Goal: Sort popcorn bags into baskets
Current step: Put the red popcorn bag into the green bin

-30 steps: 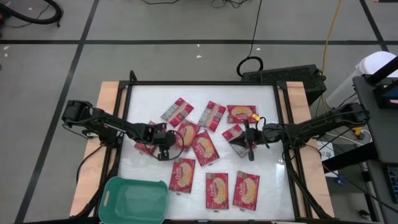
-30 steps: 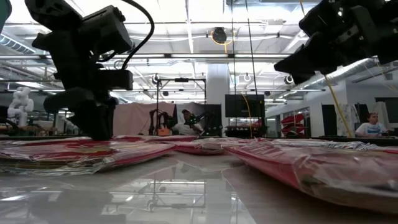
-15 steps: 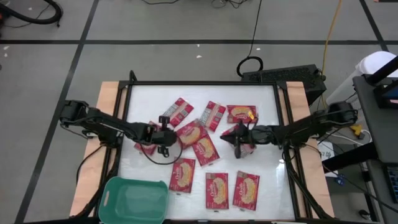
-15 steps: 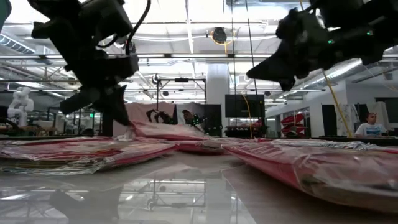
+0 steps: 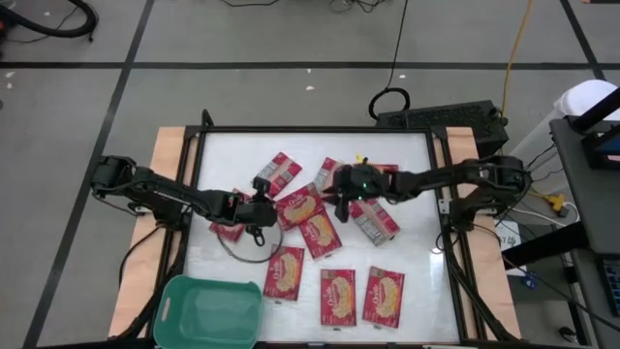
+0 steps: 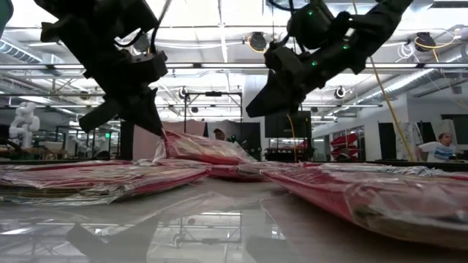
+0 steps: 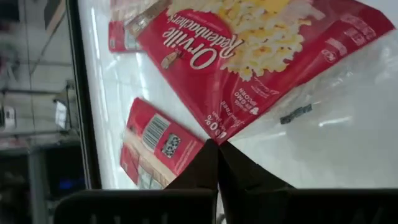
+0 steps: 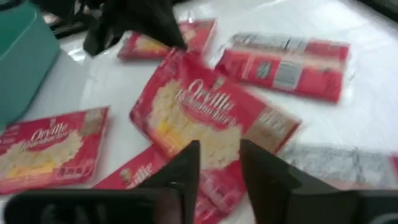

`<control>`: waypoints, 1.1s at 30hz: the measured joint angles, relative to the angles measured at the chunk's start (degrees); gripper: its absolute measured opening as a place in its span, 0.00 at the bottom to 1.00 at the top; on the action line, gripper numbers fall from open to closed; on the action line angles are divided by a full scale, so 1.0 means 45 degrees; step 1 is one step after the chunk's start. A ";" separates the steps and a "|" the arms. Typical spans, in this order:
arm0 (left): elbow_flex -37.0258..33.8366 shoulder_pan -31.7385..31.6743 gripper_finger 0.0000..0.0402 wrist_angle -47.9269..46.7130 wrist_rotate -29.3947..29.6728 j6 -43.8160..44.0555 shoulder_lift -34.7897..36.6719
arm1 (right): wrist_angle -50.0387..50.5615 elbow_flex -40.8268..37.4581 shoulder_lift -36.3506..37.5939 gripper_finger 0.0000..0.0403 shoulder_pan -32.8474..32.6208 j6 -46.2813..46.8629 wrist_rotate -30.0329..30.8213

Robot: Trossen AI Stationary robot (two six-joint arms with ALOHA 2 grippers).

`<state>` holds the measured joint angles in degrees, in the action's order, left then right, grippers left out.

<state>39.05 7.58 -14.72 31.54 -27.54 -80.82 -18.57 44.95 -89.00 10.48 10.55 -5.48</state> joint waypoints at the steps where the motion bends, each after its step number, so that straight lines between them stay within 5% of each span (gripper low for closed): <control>1: 0.0000 -0.0001 0.00 0.0114 0.0009 -0.0155 0.0000 | 0.0001 0.0000 0.0002 0.35 0.0277 -0.0225 -0.0307; 12: 0.0005 0.0074 0.00 0.1767 0.0214 -0.1418 0.0010 | -0.0987 -0.0024 -0.1467 0.66 0.1831 -0.0520 -0.2582; 22: 0.0010 0.0265 0.00 0.2453 0.0293 -0.2117 0.0010 | -0.4048 -0.0024 -0.3611 0.68 0.1821 0.0053 -0.3473; 33: 0.0015 0.0265 0.00 0.2712 0.0465 -0.2543 0.0015 | -0.2867 -0.0029 -0.1894 0.68 0.2103 -0.0865 -0.2854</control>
<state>39.11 8.78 -2.52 33.63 -38.99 -80.75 -31.47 44.82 -97.52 19.95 6.65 -18.32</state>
